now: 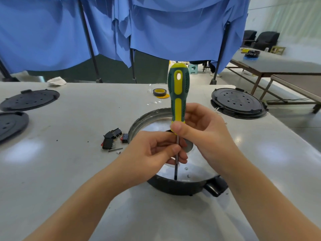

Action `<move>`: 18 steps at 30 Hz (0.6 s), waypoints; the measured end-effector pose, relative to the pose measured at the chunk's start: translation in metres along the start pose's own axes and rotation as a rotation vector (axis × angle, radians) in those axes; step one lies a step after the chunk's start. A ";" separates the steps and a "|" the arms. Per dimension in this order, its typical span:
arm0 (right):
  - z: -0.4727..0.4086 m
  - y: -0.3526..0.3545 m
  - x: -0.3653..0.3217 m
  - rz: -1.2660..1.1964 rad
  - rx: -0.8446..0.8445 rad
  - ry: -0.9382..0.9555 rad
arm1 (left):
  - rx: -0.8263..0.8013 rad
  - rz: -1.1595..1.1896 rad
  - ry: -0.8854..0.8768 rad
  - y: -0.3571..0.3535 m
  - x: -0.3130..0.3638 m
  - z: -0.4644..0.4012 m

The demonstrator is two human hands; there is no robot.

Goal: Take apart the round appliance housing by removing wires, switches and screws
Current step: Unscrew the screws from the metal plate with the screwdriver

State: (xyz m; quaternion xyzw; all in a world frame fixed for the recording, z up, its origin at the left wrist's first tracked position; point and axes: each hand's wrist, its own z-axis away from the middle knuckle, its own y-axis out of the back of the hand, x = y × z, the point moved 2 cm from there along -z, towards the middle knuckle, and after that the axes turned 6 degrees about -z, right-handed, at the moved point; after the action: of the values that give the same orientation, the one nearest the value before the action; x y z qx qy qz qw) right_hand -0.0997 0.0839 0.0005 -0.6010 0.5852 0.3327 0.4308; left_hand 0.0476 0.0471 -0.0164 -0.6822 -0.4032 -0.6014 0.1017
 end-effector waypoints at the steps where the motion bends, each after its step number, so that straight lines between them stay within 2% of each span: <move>1: 0.000 0.000 0.000 -0.005 0.025 0.007 | 0.004 0.011 -0.005 0.000 0.000 0.001; 4: 0.000 0.001 0.000 -0.093 -0.010 -0.045 | 0.019 0.033 -0.017 0.000 0.001 0.003; 8: 0.001 0.003 0.000 -0.182 -0.204 -0.129 | 0.107 0.092 -0.017 -0.001 0.003 0.003; 11: 0.001 0.003 -0.003 -0.222 -0.289 -0.172 | 0.156 0.081 -0.024 -0.003 0.004 0.004; 18: 0.001 0.010 -0.010 -0.097 -0.208 -0.072 | 0.196 0.098 -0.014 -0.005 0.003 0.003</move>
State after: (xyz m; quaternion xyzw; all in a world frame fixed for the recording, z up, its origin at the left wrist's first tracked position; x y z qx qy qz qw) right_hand -0.1107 0.0897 0.0078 -0.6577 0.5020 0.3918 0.4024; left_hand 0.0466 0.0534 -0.0162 -0.6920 -0.4269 -0.5486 0.1945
